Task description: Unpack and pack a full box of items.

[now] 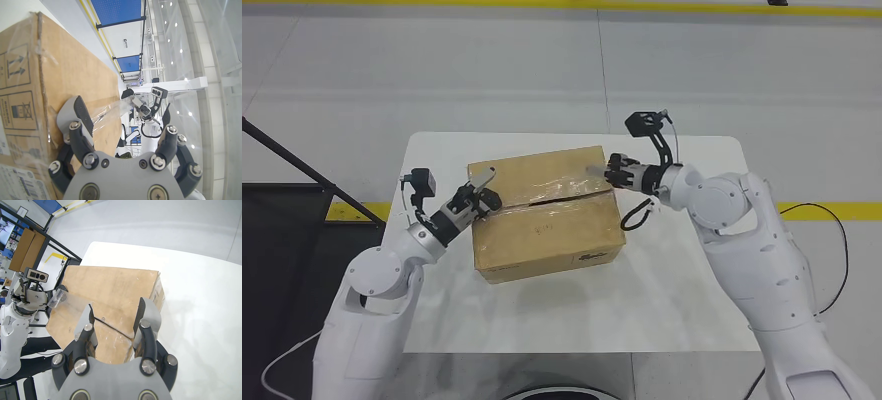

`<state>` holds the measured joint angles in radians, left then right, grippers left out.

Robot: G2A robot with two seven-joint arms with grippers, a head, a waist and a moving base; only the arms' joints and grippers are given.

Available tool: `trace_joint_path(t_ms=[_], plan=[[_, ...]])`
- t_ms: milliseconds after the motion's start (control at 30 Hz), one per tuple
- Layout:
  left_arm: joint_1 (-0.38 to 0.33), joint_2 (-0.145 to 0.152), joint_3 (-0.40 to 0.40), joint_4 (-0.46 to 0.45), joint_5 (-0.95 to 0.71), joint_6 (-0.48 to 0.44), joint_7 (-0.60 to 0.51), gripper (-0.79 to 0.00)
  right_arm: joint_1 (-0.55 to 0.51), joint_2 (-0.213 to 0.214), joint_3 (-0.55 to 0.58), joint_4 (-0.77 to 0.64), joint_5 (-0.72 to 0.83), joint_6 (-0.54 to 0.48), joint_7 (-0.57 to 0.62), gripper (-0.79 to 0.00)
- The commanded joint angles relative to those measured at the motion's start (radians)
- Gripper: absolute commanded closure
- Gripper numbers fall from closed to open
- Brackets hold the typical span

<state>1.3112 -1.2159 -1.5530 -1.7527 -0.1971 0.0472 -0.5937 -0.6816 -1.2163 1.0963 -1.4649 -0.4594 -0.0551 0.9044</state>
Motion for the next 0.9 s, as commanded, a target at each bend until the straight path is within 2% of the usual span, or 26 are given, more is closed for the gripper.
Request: trace_joint_path(t_ms=[0,333,500,633,767,867], plan=[[-0.002,0.000,0.003,0.000,0.000,0.002,0.005,-0.785,0.001,0.000,0.002,0.006,0.000,0.000,-0.006,-0.462],[-0.012,0.003,0.020,0.005,-0.005,0.009,0.027,-0.785,-0.002,0.007,0.031,0.028,-0.006,-0.004,-0.027,-0.465],[-0.015,0.003,0.028,0.007,-0.008,0.011,0.036,-0.785,-0.024,0.012,0.031,-0.030,-0.045,-0.047,-0.054,-0.499],[-0.017,0.005,0.033,0.008,-0.009,0.011,0.040,-0.785,-0.046,0.011,-0.025,-0.158,-0.154,-0.059,-0.072,-0.529],[-0.020,0.005,0.041,0.011,-0.012,0.010,0.049,-0.785,-0.035,0.001,-0.137,-0.265,-0.362,0.006,-0.043,-0.542],[-0.021,0.005,0.046,0.012,-0.015,0.007,0.054,-0.785,-0.009,-0.011,-0.210,-0.295,-0.484,0.059,-0.028,-0.548]])
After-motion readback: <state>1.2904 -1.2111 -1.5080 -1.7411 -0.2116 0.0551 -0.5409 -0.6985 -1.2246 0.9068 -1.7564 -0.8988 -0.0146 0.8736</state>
